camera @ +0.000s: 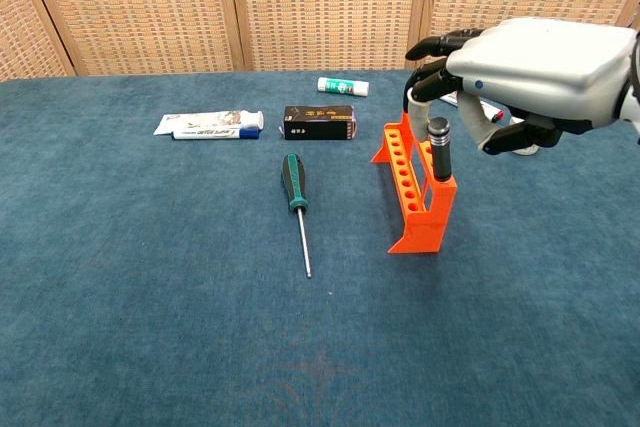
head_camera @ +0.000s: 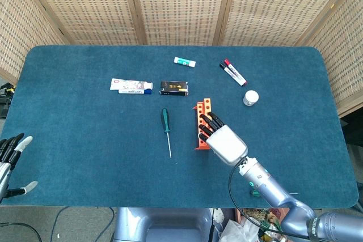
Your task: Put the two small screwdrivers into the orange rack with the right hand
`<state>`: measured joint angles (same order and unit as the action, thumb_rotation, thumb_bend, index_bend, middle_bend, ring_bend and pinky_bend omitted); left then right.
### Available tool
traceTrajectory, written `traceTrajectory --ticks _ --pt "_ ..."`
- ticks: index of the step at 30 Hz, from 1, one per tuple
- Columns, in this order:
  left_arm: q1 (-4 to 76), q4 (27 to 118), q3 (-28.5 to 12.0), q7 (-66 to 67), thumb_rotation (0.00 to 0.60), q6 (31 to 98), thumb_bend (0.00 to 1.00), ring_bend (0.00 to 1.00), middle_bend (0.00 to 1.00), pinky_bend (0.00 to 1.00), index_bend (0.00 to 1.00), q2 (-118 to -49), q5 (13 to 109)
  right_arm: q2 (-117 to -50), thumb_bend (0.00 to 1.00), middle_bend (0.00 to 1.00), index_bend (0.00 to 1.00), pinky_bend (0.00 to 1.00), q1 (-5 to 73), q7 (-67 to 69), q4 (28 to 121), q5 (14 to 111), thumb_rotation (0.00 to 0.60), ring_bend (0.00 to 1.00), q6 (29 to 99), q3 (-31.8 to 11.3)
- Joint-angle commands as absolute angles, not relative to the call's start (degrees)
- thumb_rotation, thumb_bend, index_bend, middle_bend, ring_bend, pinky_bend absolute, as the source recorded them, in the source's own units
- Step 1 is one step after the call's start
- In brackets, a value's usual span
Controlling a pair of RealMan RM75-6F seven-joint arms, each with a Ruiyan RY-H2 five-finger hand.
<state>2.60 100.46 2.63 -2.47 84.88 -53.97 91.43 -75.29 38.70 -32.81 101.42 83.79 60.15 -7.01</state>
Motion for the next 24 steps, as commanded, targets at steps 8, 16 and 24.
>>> traceTrajectory --ticks 8,16,24 --pt "2.6 100.4 2.6 -2.5 0.600 84.8 0.00 0.00 0.00 0.00 0.00 -54.0 91.4 -74.1 1.00 0.25 0.41 0.09 38.4 -31.5 101.1 84.2 0.600 0.00 60.7 -6.6" --pt "2.7 100.5 2.6 -2.4 0.600 84.7 0.00 0.00 0.00 0.00 0.00 -54.0 91.3 -73.4 1.00 0.25 0.41 0.09 38.0 -25.8 100.0 91.7 0.600 0.00 63.6 -5.0" --pt "2.6 100.5 2.6 -2.2 0.600 84.9 0.00 0.00 0.00 0.00 0.00 -54.1 91.4 -73.9 1.00 0.25 0.42 0.09 38.2 -22.5 96.1 101.3 0.600 0.00 67.4 -2.5"
